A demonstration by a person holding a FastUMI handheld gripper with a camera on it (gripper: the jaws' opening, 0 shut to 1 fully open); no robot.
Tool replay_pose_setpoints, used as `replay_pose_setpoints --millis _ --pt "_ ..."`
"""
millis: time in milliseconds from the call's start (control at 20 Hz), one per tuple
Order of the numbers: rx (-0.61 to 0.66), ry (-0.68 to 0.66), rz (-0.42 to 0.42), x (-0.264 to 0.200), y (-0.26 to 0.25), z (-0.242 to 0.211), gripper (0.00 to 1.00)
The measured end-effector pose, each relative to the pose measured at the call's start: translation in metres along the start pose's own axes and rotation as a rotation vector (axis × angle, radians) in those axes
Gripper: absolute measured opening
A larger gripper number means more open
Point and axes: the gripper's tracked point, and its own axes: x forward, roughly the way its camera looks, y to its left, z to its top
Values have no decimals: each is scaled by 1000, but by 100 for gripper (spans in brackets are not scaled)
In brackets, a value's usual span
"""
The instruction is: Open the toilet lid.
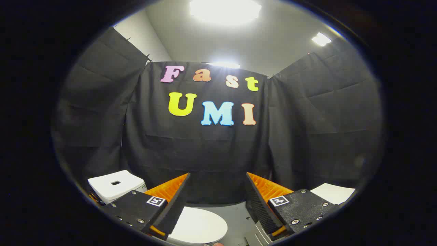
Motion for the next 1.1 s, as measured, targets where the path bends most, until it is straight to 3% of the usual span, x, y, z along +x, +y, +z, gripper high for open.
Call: replay_pose_setpoints --millis 400,1100 --pt "-13 0 50 -2 25 9 95" --pt "91 16 -14 -1 5 1 95"
